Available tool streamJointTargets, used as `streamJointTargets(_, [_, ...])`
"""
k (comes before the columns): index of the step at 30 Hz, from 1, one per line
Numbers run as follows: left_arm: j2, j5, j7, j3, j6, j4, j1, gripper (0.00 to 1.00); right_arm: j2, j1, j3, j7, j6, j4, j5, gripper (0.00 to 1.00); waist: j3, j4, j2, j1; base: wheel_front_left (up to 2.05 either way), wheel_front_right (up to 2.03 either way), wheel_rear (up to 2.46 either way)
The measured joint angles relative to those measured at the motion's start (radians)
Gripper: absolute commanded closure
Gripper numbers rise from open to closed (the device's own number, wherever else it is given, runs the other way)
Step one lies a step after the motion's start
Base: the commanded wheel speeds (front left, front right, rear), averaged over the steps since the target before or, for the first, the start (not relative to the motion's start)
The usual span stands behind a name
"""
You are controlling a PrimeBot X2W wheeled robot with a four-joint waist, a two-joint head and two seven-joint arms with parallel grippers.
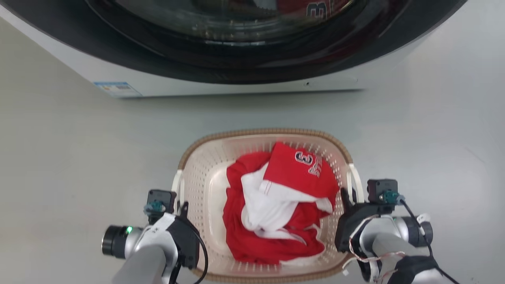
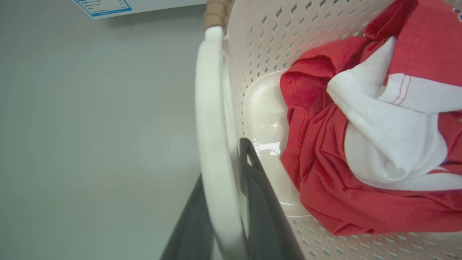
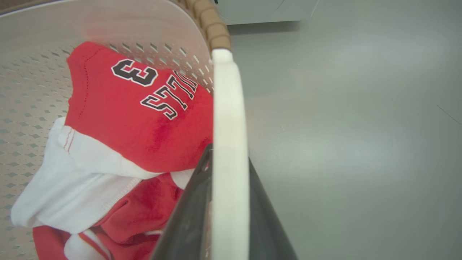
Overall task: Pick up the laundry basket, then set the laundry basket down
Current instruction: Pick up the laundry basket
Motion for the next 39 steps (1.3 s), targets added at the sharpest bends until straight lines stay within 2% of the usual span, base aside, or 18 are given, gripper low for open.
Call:
streamJointTargets(19, [0.012,-0.115,0.111,-0.104,0.009,0.004,0.217,1.00,0.002,0.212,0.130,0.114,-0.001,-0.006,0.139,1.00,-0.267,-0.013,-0.0001,0.0000,0.00,0.00,0.00])
streamJointTargets(30, [0.018,-0.140,0.161,-0.131,0.009,0.012,0.277,1.00,0.001,0.270,0.190,0.162,-0.001,-0.013,0.197,1.00,-0.401,-0.019,-0.0001,0.0000,0.00,0.00,0.00])
streamJointTargets(39, [0.021,-0.174,0.179,-0.151,0.009,0.011,0.312,1.00,0.000,0.293,0.218,0.178,-0.001,-0.013,0.234,1.00,-0.469,-0.026,-0.0001,0.0000,0.00,0.00,0.00])
